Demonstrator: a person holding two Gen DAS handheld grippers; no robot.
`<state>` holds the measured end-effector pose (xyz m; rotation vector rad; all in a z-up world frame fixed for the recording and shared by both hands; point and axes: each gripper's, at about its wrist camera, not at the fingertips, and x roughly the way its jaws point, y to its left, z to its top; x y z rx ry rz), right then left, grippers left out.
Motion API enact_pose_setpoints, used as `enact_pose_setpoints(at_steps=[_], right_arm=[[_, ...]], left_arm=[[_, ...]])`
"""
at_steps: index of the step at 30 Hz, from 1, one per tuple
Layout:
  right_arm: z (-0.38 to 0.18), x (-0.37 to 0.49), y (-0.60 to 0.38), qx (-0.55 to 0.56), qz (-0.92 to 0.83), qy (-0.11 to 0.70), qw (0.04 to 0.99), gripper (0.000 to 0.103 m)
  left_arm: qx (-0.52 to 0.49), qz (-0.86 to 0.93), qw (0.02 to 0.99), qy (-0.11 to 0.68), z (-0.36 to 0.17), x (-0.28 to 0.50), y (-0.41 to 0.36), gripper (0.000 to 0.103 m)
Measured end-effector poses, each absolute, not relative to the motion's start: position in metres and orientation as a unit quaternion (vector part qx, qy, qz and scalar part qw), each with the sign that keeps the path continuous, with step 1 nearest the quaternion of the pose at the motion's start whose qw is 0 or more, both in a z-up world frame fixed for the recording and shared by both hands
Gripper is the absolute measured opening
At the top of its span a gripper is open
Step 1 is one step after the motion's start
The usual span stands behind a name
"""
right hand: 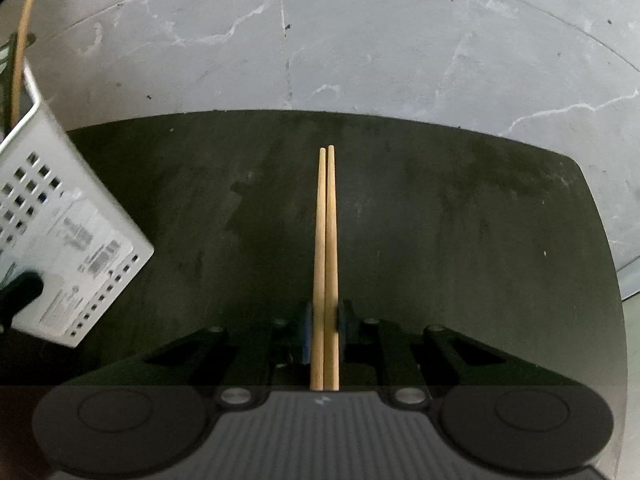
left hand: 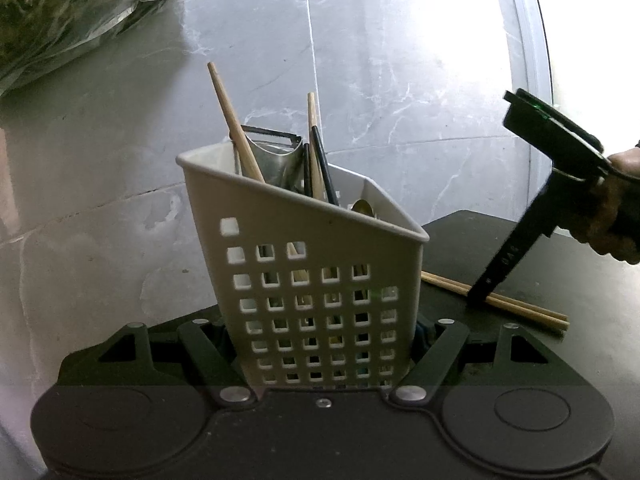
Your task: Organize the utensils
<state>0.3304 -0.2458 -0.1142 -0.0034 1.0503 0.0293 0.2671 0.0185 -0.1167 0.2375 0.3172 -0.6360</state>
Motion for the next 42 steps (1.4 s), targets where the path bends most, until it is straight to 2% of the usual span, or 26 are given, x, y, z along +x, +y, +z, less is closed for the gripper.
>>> enact_pose_setpoints(at_steps=[18,22,33,42], right_arm=[[-0.101,0.315,-0.245,0.030,0.012,0.469,0.882,0.013],[-0.072,0.295,-0.246,0.072,0.015,0.409,0.910,0.013],[0.028,0.246,-0.217,0.132,0.091,0.158,0.974,0.014],[0.025,0.263,-0.174,0.126,0.203,0.064,0.969,0.014]], left_arm=[[0.116,-0.318,0.929,0.153,-0.119,0.270,0.021,0.078],[0.115,-0.319,0.929,0.151,-0.120,0.270,0.021,0.078],[0.114,-0.324,0.927,0.149,-0.121,0.270,0.023,0.078],[0.115,-0.325,0.927,0.149,-0.121,0.271,0.024,0.078]])
